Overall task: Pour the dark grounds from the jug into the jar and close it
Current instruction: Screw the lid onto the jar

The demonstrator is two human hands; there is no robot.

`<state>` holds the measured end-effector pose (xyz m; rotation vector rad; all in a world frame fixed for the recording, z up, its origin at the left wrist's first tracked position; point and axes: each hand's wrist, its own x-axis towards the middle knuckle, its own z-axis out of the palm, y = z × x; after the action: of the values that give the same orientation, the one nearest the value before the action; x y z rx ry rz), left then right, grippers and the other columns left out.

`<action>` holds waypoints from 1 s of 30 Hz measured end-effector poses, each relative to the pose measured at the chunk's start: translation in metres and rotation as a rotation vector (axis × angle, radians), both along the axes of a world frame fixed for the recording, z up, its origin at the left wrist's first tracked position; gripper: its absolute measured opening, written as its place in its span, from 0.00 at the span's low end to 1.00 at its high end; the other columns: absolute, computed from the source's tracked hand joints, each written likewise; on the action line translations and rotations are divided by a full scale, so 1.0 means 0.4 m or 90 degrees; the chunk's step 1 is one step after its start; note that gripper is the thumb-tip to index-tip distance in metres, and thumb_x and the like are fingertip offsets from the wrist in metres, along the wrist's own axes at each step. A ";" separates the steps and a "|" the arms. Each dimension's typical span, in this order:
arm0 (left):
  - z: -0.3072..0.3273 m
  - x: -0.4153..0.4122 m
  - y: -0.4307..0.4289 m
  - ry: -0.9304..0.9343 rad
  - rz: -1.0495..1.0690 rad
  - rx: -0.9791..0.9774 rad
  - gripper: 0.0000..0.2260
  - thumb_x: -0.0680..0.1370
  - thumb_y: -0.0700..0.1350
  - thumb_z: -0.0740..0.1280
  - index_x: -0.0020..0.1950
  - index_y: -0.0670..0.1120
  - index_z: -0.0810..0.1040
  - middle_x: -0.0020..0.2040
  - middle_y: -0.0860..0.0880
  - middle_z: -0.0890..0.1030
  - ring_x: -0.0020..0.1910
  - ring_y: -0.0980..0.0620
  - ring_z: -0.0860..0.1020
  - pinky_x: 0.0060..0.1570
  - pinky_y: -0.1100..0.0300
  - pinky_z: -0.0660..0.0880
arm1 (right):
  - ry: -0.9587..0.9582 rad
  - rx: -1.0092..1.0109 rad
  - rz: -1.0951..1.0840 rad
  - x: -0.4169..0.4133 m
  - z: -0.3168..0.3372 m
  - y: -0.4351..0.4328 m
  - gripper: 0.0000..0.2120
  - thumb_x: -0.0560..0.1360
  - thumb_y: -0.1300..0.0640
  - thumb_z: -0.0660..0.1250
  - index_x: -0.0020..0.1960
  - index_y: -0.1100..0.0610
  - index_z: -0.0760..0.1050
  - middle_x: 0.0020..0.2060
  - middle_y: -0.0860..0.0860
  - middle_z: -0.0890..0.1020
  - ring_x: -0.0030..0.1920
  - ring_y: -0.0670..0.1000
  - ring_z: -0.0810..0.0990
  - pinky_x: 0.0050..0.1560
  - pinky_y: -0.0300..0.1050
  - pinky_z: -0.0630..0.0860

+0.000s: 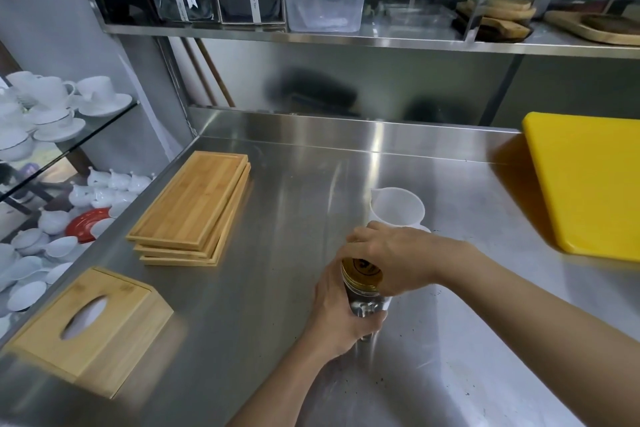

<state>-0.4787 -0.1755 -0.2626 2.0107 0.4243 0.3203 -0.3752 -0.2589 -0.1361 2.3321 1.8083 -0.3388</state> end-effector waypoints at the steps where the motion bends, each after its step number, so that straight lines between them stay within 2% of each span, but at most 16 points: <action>1: -0.001 0.001 0.001 0.005 -0.002 -0.009 0.38 0.59 0.57 0.75 0.64 0.49 0.65 0.59 0.49 0.74 0.59 0.49 0.73 0.57 0.49 0.75 | -0.033 -0.002 -0.016 -0.003 -0.004 0.005 0.29 0.69 0.50 0.69 0.67 0.48 0.62 0.59 0.51 0.71 0.57 0.54 0.70 0.38 0.45 0.68; 4: -0.004 0.002 0.005 0.019 -0.017 -0.013 0.38 0.59 0.57 0.75 0.65 0.49 0.65 0.61 0.50 0.73 0.61 0.49 0.72 0.58 0.48 0.74 | -0.086 -0.007 -0.098 -0.002 -0.017 0.017 0.34 0.65 0.32 0.65 0.63 0.51 0.64 0.55 0.52 0.74 0.51 0.56 0.76 0.37 0.46 0.70; 7: -0.007 -0.002 0.006 0.029 -0.021 0.001 0.41 0.60 0.59 0.74 0.68 0.52 0.61 0.63 0.52 0.68 0.64 0.51 0.68 0.61 0.51 0.72 | -0.070 -0.010 -0.103 0.004 -0.026 0.010 0.39 0.63 0.28 0.64 0.65 0.49 0.62 0.58 0.51 0.74 0.54 0.56 0.75 0.44 0.49 0.74; 9: -0.008 -0.002 0.005 0.042 -0.018 -0.009 0.40 0.60 0.58 0.75 0.66 0.54 0.60 0.62 0.52 0.68 0.63 0.50 0.68 0.59 0.52 0.74 | -0.032 -0.005 -0.075 0.004 -0.022 0.003 0.40 0.63 0.32 0.68 0.68 0.44 0.58 0.61 0.50 0.70 0.57 0.55 0.72 0.49 0.51 0.75; 11: -0.008 -0.001 0.005 0.048 -0.015 -0.006 0.39 0.59 0.58 0.75 0.65 0.54 0.60 0.60 0.52 0.68 0.62 0.50 0.69 0.59 0.52 0.74 | -0.013 -0.009 -0.054 0.003 -0.016 0.000 0.38 0.65 0.39 0.71 0.69 0.42 0.55 0.61 0.50 0.68 0.58 0.55 0.72 0.45 0.49 0.75; 13: -0.010 0.000 0.007 0.043 -0.014 0.004 0.40 0.59 0.59 0.74 0.65 0.53 0.60 0.60 0.52 0.69 0.61 0.50 0.69 0.59 0.52 0.73 | -0.011 -0.011 -0.038 0.001 -0.012 0.002 0.35 0.67 0.46 0.72 0.68 0.44 0.58 0.59 0.52 0.69 0.56 0.55 0.72 0.42 0.47 0.75; 16: -0.008 -0.001 0.008 0.046 -0.019 0.006 0.41 0.58 0.61 0.73 0.65 0.53 0.60 0.60 0.52 0.68 0.61 0.51 0.69 0.59 0.53 0.73 | 0.026 -0.012 -0.026 0.006 -0.006 0.005 0.34 0.67 0.53 0.74 0.67 0.46 0.60 0.58 0.53 0.69 0.56 0.56 0.72 0.44 0.46 0.75; 18: -0.006 0.000 0.008 0.052 -0.020 -0.003 0.41 0.57 0.62 0.73 0.65 0.55 0.59 0.60 0.53 0.68 0.61 0.53 0.69 0.58 0.58 0.73 | 0.060 -0.013 -0.022 0.015 0.002 0.004 0.34 0.67 0.56 0.74 0.67 0.45 0.61 0.59 0.52 0.69 0.57 0.56 0.72 0.42 0.43 0.72; 21: -0.005 -0.001 0.007 0.042 -0.018 -0.016 0.39 0.57 0.63 0.72 0.63 0.59 0.58 0.58 0.57 0.67 0.58 0.58 0.69 0.51 0.71 0.69 | 0.107 -0.014 -0.011 0.028 0.006 0.003 0.34 0.68 0.61 0.72 0.68 0.43 0.62 0.61 0.50 0.68 0.59 0.55 0.71 0.45 0.44 0.75; 24: -0.007 -0.001 0.008 0.034 -0.024 -0.026 0.40 0.59 0.61 0.74 0.63 0.61 0.56 0.59 0.58 0.66 0.60 0.59 0.68 0.52 0.73 0.66 | 0.128 -0.016 0.004 0.032 0.004 0.003 0.34 0.69 0.64 0.70 0.68 0.42 0.62 0.62 0.49 0.68 0.59 0.54 0.72 0.46 0.42 0.74; 26: -0.006 -0.001 0.008 0.028 -0.026 -0.027 0.39 0.59 0.61 0.74 0.62 0.64 0.54 0.59 0.60 0.65 0.60 0.60 0.67 0.51 0.76 0.65 | 0.127 -0.018 0.014 0.033 0.003 0.002 0.34 0.69 0.64 0.69 0.68 0.41 0.63 0.61 0.50 0.69 0.59 0.54 0.72 0.48 0.45 0.77; 28: -0.004 -0.002 0.007 0.026 -0.025 -0.024 0.39 0.59 0.61 0.74 0.61 0.65 0.53 0.59 0.58 0.65 0.60 0.58 0.68 0.53 0.73 0.67 | 0.113 -0.014 0.030 0.033 0.004 0.001 0.34 0.69 0.65 0.69 0.67 0.40 0.63 0.59 0.50 0.70 0.58 0.54 0.72 0.48 0.46 0.78; 30: -0.004 -0.001 0.006 0.030 -0.027 -0.030 0.39 0.58 0.61 0.73 0.61 0.65 0.54 0.61 0.55 0.67 0.61 0.55 0.69 0.58 0.64 0.71 | 0.094 -0.016 0.054 0.032 0.001 0.004 0.34 0.68 0.67 0.67 0.67 0.40 0.64 0.59 0.50 0.71 0.57 0.55 0.72 0.44 0.46 0.77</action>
<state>-0.4789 -0.1730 -0.2644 1.9821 0.4137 0.2351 -0.3624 -0.2573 -0.1356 2.2597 1.9502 -0.5300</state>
